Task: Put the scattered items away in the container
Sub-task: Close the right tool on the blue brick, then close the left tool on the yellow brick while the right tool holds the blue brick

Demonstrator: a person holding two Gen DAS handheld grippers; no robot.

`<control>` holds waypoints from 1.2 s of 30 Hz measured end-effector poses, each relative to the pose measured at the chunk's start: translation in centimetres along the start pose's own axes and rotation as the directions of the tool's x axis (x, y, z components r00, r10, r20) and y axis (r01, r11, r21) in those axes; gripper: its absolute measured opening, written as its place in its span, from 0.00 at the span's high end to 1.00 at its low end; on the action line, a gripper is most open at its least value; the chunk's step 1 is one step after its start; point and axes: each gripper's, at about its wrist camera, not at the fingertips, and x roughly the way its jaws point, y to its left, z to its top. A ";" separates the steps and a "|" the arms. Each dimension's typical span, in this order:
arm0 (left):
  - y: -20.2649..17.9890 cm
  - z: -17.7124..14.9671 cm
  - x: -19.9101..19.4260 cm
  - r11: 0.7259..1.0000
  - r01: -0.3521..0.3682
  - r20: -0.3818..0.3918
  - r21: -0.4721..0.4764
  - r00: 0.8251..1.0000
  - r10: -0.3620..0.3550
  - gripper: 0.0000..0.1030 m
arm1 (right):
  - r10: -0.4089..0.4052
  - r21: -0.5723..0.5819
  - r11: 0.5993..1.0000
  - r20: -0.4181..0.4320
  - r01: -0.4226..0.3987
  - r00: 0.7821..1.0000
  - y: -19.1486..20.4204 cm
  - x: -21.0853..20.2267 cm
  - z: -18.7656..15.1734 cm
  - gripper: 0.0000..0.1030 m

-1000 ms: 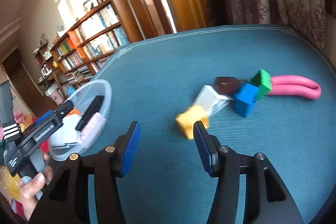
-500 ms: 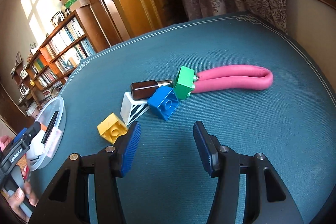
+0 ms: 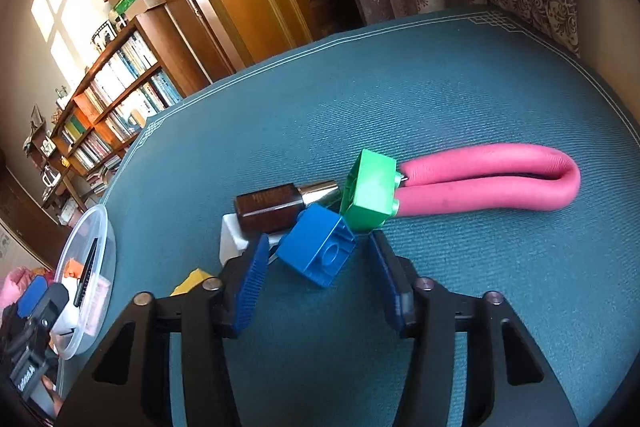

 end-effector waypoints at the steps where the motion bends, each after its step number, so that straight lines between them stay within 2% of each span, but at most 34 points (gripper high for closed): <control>1: -0.4 0.0 0.0 1.000 0.006 -0.003 0.008 1.000 -0.006 0.12 | 0.004 -0.004 1.000 -0.001 -0.004 1.000 0.0 0.0 0.1 0.60; 2: -0.7 0.0 0.1 1.000 0.010 -0.005 0.017 1.000 -0.010 0.12 | 0.010 -0.004 1.000 -0.001 -0.010 1.000 -0.1 0.0 0.1 0.61; 3: -1.1 0.0 0.2 1.000 0.014 -0.009 0.027 1.000 -0.014 0.12 | 0.014 -0.008 1.000 -0.001 -0.014 1.000 -0.2 0.0 0.0 0.69; 8: -3.1 -0.1 0.6 0.995 0.079 -0.036 0.055 0.996 -0.077 0.12 | -0.005 -0.057 0.998 0.002 0.005 1.000 -0.3 -0.7 -0.9 0.69; 11: -4.1 -0.1 1.1 0.989 0.135 -0.059 0.054 0.989 -0.132 0.12 | -0.005 -0.083 0.997 -0.003 0.005 1.000 -0.4 -1.5 -1.4 0.69; 17: -6.2 -0.1 2.7 0.977 0.203 -0.111 0.058 0.974 -0.196 0.12 | -0.027 -0.123 0.992 0.027 0.030 0.999 -1.1 -4.1 -3.0 0.69; 21: -7.7 -0.1 3.3 0.966 0.246 -0.137 0.074 0.962 -0.235 0.12 | -0.038 -0.107 0.993 0.054 0.043 0.998 -1.9 -5.1 -4.0 0.69; 27: -9.7 0.2 4.6 0.951 0.296 -0.166 0.091 0.946 -0.278 0.12 | -0.015 -0.053 0.998 0.045 0.017 0.999 -3.1 -5.1 -4.2 0.69; 31: -10.5 0.2 5.3 0.948 0.306 -0.177 0.092 0.942 -0.287 0.13 | -0.007 -0.022 1.000 0.044 0.008 0.999 -3.9 -5.2 -4.0 0.69; 34: -11.3 0.0 5.8 0.947 0.308 -0.194 0.096 0.939 -0.285 0.19 | -0.001 -0.011 1.000 0.040 0.001 0.999 -4.1 -5.1 -4.0 0.69; 36: -11.6 -0.2 6.2 0.944 0.316 -0.211 0.093 0.933 -0.292 0.31 | 0.002 -0.010 1.000 0.039 -0.002 0.999 -4.2 -5.1 -4.0 0.69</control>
